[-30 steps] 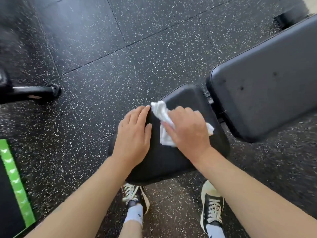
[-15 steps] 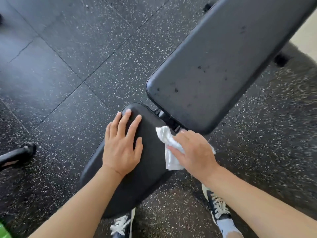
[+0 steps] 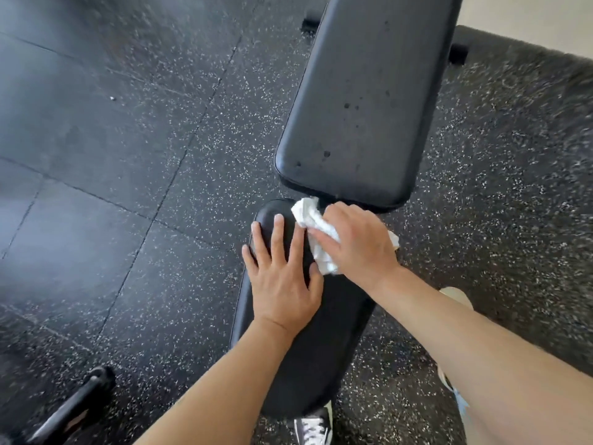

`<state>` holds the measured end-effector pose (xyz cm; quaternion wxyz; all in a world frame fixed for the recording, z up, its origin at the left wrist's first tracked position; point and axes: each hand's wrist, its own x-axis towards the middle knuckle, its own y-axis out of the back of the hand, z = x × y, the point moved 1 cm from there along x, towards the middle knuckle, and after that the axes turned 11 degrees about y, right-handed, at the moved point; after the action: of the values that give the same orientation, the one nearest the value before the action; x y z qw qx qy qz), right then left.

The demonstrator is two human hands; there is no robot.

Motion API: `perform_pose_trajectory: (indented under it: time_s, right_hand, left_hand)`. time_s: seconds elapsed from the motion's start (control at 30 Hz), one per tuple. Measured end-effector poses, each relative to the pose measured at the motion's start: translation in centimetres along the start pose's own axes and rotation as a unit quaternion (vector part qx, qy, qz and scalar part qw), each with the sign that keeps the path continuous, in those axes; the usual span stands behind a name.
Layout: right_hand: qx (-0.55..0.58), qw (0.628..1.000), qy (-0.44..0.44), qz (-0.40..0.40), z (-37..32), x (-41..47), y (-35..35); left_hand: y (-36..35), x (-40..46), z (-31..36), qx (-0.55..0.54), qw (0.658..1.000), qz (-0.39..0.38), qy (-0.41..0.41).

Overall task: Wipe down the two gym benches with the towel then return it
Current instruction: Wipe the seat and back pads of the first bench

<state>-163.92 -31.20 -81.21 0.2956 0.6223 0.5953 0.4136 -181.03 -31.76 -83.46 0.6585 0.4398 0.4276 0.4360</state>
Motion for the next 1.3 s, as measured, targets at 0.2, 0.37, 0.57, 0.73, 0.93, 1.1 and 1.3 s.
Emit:
perform_pose_trajectory:
  time_s: [0.2,0.37,0.57,0.73,0.93,1.1,1.3]
  right_hand:
    - [0.039,0.985,-0.139,0.094,-2.6,-11.7,-0.1]
    - [0.166,0.940,-0.275,0.117,-8.4,-18.7,-3.0]
    - [0.217,0.885,-0.332,0.245,-6.6,-15.9,-3.7]
    - [0.184,0.836,-0.375,0.356,1.0,-8.7,-2.2]
    - [0.211,0.828,-0.362,0.374,1.0,-9.4,-2.5]
    - [0.252,0.809,-0.377,0.373,-7.1,-15.9,-5.7]
    - [0.264,0.809,-0.371,0.372,-15.0,-22.0,-9.8]
  left_hand:
    - [-0.2,-0.3,-0.3,0.018,0.984,0.007,-0.175]
    - [-0.6,-0.5,-0.3,0.035,0.984,0.037,-0.171]
    - [-0.8,-0.6,-0.1,0.033,0.985,0.044,-0.162]
    - [-0.7,-0.6,0.2,0.030,0.984,0.040,-0.171]
    - [-0.7,-0.6,0.2,0.036,0.982,0.046,-0.178]
    - [-0.8,-0.6,0.1,0.027,0.982,0.050,-0.178]
    - [-1.0,-0.5,0.1,0.025,0.979,0.067,-0.189]
